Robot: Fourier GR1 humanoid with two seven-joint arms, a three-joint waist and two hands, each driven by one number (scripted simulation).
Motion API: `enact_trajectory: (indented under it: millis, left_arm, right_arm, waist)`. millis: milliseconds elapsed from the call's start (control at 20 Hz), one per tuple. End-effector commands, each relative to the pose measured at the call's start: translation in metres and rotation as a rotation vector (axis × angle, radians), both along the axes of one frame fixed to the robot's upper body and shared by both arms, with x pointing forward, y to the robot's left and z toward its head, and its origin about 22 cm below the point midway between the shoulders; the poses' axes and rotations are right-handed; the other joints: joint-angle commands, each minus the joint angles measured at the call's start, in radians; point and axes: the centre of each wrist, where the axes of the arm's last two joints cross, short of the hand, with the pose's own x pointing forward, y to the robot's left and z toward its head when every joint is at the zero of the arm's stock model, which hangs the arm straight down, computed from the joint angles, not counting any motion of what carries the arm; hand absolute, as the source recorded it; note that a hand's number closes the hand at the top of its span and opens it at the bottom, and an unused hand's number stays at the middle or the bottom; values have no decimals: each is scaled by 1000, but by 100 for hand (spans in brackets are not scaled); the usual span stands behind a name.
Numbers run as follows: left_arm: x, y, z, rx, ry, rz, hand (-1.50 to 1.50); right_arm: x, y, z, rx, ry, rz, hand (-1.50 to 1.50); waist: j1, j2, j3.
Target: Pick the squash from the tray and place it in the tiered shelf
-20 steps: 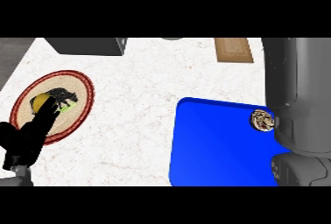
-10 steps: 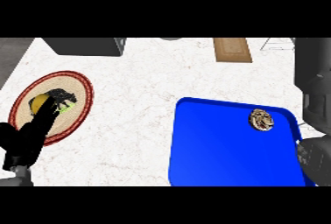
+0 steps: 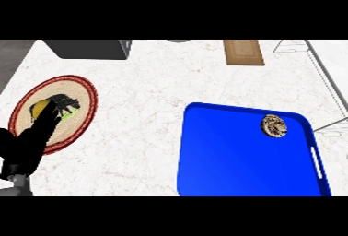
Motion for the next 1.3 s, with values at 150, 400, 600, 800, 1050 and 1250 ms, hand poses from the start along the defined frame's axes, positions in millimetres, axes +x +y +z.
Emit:
enact_trajectory:
  millis: [150,400,600,800,1050,1250]
  left_arm:
    - [-4,5,-14,8,-3,-2,0]
    - [-13,1,-11,8,10,2,0]
    - [-3,15,-2,-4,-15,10,0]
    - [-8,2,-5,10,-9,9,0]
    - [3,10,8,1,-6,2,0]
    - [-9,7,12,6,-10,4,0]
  right_arm:
    - [-1,-38,3,58,10,-152,150]
    - [-3,-64,-27,90,-42,-142,150]
    - [-5,-89,-45,127,-51,-157,150]
    - [-12,-106,-56,139,-151,-270,150]
    - [-17,-138,-69,168,-21,-257,-150]
    - [-9,-117,-89,142,-33,-236,-150]
  waist:
    - [-3,2,-1]
    - [-9,-3,1]
    - [-6,1,0]
    - [3,3,1]
    - [0,3,1]
    - [2,-2,1]
